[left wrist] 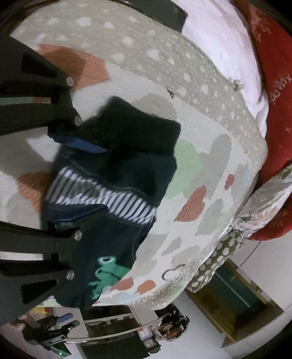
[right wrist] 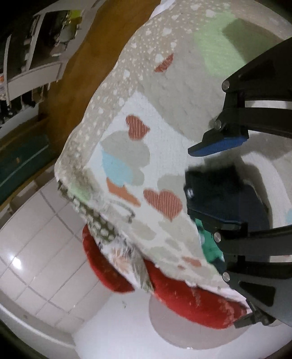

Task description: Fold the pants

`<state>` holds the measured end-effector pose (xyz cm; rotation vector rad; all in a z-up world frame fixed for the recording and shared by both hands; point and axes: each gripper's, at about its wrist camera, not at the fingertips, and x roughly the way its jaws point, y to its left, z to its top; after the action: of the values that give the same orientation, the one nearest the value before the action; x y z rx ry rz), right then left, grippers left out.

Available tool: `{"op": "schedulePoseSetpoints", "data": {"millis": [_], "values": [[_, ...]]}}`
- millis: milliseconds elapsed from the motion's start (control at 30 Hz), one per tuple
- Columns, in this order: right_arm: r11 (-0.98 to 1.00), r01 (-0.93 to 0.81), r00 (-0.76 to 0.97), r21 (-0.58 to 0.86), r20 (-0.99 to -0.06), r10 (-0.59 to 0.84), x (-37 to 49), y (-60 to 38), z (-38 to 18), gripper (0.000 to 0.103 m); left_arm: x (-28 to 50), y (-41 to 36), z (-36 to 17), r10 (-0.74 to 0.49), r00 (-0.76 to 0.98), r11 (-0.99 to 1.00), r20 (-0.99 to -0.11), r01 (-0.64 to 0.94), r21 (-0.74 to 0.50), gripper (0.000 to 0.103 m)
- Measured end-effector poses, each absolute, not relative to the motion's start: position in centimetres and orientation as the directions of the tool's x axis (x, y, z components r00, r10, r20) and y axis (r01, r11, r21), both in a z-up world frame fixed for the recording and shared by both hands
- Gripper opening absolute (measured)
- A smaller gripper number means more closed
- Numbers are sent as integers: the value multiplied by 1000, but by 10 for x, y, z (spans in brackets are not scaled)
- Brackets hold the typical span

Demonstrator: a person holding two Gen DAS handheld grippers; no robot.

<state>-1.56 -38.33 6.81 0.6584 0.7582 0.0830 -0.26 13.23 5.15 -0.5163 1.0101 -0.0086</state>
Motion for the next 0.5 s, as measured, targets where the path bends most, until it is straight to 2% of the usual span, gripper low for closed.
{"op": "schedulePoseSetpoints", "data": {"millis": [167,233,367,500], "values": [[833,41,749,552,-569,340,-27,-339,83,50,-44,112,77,-180,612,904,-770,-205,-374,66],[846,-15,728,533,-574,375,-23,-316,81,50,-55,106,82,-161,631,912,-758,-198,-359,67],[855,-38,667,518,-623,407,-9,-293,61,50,-71,88,90,-125,658,938,-742,-165,-304,68],[893,84,619,443,-725,302,8,-301,24,49,-79,78,98,-116,687,951,-717,-130,-279,70]]}}
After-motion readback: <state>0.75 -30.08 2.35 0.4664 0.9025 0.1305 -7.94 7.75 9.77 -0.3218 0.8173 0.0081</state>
